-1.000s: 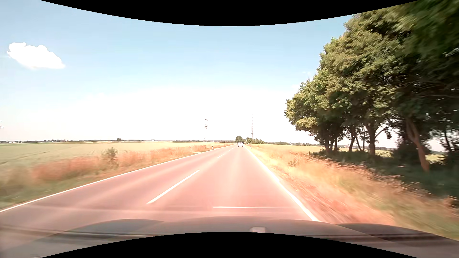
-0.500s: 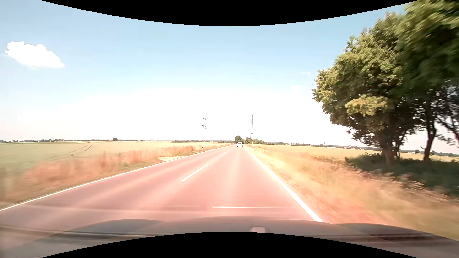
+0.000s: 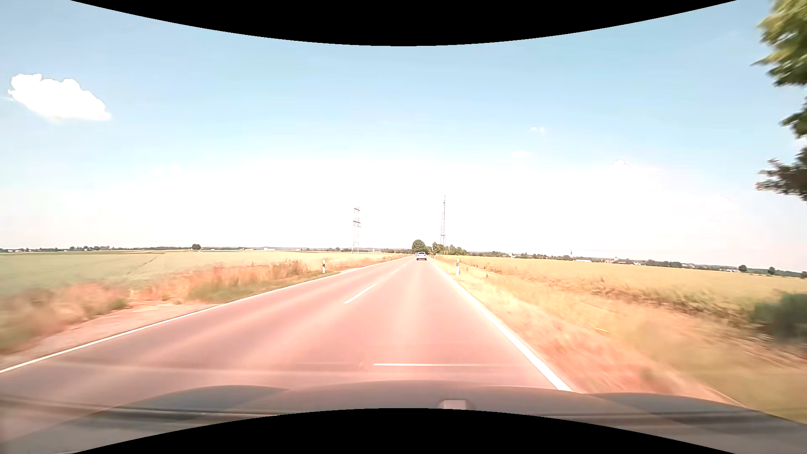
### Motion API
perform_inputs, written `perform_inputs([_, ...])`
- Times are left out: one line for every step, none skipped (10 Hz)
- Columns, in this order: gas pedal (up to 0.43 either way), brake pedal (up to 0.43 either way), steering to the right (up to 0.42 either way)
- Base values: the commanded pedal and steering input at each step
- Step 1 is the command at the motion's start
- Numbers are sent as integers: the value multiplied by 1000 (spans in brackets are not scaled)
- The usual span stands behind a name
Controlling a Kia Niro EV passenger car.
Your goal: Follow the waypoints while adhering to traffic rules and regulations
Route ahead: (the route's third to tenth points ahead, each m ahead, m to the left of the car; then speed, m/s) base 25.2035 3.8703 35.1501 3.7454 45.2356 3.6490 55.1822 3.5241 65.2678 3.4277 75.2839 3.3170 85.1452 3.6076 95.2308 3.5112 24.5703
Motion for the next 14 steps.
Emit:
perform_inputs([248,0,2])
perform_inputs([248,0,1])
perform_inputs([248,0,2])
perform_inputs([248,0,1])
perform_inputs([248,0,1])
perform_inputs([248,0,1])
perform_inputs([248,0,1])
perform_inputs([248,0,1])
perform_inputs([248,0,1])
perform_inputs([240,0,1])
perform_inputs([240,0,1])
perform_inputs([240,0,1])
perform_inputs([240,0,1])
perform_inputs([240,0,1])
